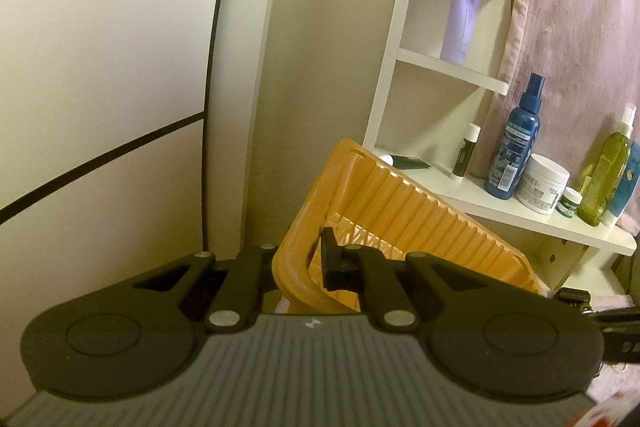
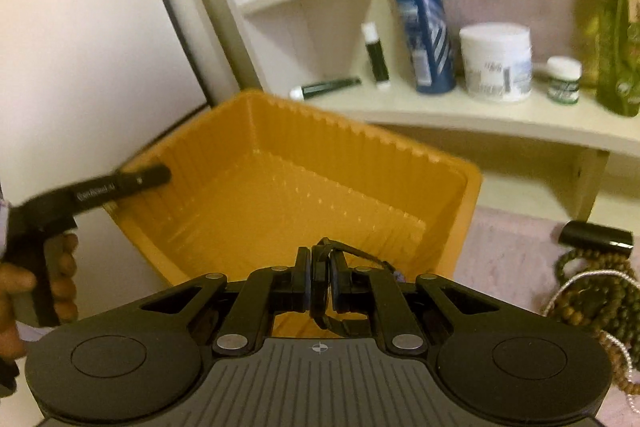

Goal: Organize jewelry
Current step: 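Carry the black watch into the orange tray and open the right tool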

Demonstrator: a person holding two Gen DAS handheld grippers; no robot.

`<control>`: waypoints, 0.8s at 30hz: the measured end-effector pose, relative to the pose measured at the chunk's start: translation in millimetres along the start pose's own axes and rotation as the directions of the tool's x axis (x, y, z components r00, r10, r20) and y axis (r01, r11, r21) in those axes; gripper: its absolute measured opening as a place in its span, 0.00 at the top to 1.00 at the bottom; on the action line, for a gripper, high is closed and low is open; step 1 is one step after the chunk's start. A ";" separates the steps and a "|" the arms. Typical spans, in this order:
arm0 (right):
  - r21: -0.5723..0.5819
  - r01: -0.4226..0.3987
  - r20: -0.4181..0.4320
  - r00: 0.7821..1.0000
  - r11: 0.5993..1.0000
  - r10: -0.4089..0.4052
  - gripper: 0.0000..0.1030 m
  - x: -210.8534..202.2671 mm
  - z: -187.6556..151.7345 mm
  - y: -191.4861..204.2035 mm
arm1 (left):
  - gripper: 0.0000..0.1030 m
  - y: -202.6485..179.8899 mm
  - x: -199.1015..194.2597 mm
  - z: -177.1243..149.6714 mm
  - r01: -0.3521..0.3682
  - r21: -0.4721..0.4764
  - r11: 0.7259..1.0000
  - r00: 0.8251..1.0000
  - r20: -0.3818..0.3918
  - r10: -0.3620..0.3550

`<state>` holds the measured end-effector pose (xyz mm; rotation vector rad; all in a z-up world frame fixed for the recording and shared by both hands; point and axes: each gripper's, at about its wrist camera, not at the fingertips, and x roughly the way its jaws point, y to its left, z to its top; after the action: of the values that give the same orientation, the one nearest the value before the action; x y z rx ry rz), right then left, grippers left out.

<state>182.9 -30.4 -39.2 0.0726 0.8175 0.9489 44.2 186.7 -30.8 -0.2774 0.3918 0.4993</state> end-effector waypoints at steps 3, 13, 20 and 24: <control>-0.014 0.007 -0.056 0.998 1.000 -0.008 0.91 10.8 -0.4 0.2 | 0.92 -1.3 0.9 0.5 -0.009 0.013 1.000 1.000 -0.011 0.010; 0.068 0.065 -0.121 0.991 0.996 -0.057 0.80 6.2 0.5 -11.4 | 0.91 -6.1 3.5 2.5 -0.035 0.058 0.998 0.999 -0.032 0.037; 0.257 0.140 -0.010 0.990 0.956 -0.143 0.44 -71.0 -10.9 -47.6 | 0.91 -9.8 3.6 2.9 -0.046 0.089 0.995 0.998 -0.030 0.049; 0.253 0.225 -0.047 0.974 0.941 -0.220 0.44 -103.4 -29.9 -70.4 | 0.91 -11.7 3.9 3.1 -0.056 0.105 0.993 0.998 -0.028 0.059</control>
<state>180.0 -158.4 -27.1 0.1926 0.9416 0.6271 54.3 179.5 -27.8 -0.1739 0.4557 0.5296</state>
